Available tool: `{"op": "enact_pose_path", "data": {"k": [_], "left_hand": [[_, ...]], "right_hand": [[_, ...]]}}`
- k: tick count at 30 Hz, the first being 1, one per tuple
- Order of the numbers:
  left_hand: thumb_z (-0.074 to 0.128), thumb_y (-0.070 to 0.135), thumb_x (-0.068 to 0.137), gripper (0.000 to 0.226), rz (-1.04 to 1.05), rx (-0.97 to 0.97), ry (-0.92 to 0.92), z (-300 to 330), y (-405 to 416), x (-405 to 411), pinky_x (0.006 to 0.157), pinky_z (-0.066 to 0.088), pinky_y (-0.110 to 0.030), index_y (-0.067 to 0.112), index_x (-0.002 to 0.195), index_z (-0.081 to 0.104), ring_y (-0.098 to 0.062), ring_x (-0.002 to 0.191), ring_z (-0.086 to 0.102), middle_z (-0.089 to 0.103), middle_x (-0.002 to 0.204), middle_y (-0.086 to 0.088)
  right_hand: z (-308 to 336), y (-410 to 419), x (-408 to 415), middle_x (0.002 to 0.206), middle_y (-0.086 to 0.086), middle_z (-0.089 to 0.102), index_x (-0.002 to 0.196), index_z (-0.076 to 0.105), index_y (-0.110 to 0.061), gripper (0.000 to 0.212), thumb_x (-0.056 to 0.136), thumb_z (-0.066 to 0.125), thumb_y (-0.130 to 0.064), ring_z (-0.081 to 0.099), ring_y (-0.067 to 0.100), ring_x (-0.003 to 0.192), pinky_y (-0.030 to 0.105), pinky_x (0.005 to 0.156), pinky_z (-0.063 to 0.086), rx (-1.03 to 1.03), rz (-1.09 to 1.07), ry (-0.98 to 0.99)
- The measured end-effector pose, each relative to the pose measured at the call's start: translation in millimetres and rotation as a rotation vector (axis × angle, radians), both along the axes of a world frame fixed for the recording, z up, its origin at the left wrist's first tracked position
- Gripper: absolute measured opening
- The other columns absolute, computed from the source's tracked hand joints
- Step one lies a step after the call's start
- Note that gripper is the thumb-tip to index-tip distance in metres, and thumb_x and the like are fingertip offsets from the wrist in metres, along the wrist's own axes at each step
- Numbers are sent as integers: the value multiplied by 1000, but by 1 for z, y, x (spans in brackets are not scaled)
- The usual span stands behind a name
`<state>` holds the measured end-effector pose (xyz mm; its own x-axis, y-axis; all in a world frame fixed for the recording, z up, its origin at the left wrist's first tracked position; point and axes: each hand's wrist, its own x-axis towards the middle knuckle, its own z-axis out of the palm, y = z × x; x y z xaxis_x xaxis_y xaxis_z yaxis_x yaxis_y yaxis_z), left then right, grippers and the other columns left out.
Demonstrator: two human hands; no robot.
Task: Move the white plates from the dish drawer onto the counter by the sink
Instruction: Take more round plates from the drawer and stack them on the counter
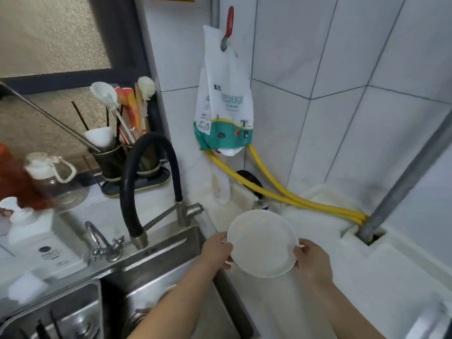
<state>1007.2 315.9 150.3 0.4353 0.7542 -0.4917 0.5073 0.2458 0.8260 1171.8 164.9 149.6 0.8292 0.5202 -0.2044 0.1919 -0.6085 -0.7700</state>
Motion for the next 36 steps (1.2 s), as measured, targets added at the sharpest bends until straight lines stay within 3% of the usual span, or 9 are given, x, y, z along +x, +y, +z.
{"op": "enact_pose_path", "data": {"k": [8,15,21,23,25,29,31,33,36], "left_hand": [[44,8,89,43,-64,29,65,-29,17,34,48,52,-26,17,130,54,-17,53,61,66,89,-11],[46,9,86,45,-25,79,94,-36,25,39,51,55,-29,20,128,57,-18,52,61,66,83,-8],[46,10,84,42,-5,53,107,-40,23,36,54,54,-30,18,122,61,-18,49,58,63,72,-4],[46,10,85,42,-4,40,104,-41,20,36,49,49,-26,18,124,60,-16,48,56,63,76,-4],[46,11,85,44,-3,38,110,-42,18,37,44,45,-22,18,127,59,-15,48,56,63,81,-5],[44,10,88,44,9,20,140,-42,16,34,45,48,-24,19,130,54,-18,53,58,63,86,-8],[45,11,89,43,-13,54,162,-41,12,29,51,53,-29,19,130,54,-23,60,62,64,88,-10],[48,18,91,38,-85,134,205,-39,5,21,74,59,-40,19,128,56,-33,87,68,68,105,-13],[52,31,92,40,-192,226,323,-36,-8,3,99,49,-38,20,130,55,-29,115,61,63,126,-9]], "right_hand": [[-30,23,38,81,5,67,83,66,-19,22,86,44,-21,60,25,80,30,64,44,-200,27,-38],[-42,32,42,73,6,62,67,57,-20,21,85,46,-18,58,26,72,30,56,40,-196,22,-62],[-48,28,38,68,8,59,65,54,-17,22,86,48,-15,57,28,69,31,53,38,-187,72,-99],[-50,26,38,63,6,54,61,51,-18,25,86,48,-13,54,26,64,31,50,36,-184,69,-91],[-52,25,40,63,6,54,66,56,-15,23,87,47,-12,53,25,63,31,50,37,-187,75,-85],[-53,25,41,81,11,62,85,63,-11,21,88,44,-18,58,28,75,33,60,45,-237,93,-106],[-53,25,39,88,10,62,91,62,-11,22,90,42,-21,58,27,80,35,65,48,-269,114,-133],[-53,22,36,94,10,60,100,61,-12,26,92,40,-26,59,29,87,39,72,50,-273,133,-156],[-52,15,24,103,10,61,111,58,-13,32,93,40,-32,59,31,96,42,80,50,-287,147,-144]]}}
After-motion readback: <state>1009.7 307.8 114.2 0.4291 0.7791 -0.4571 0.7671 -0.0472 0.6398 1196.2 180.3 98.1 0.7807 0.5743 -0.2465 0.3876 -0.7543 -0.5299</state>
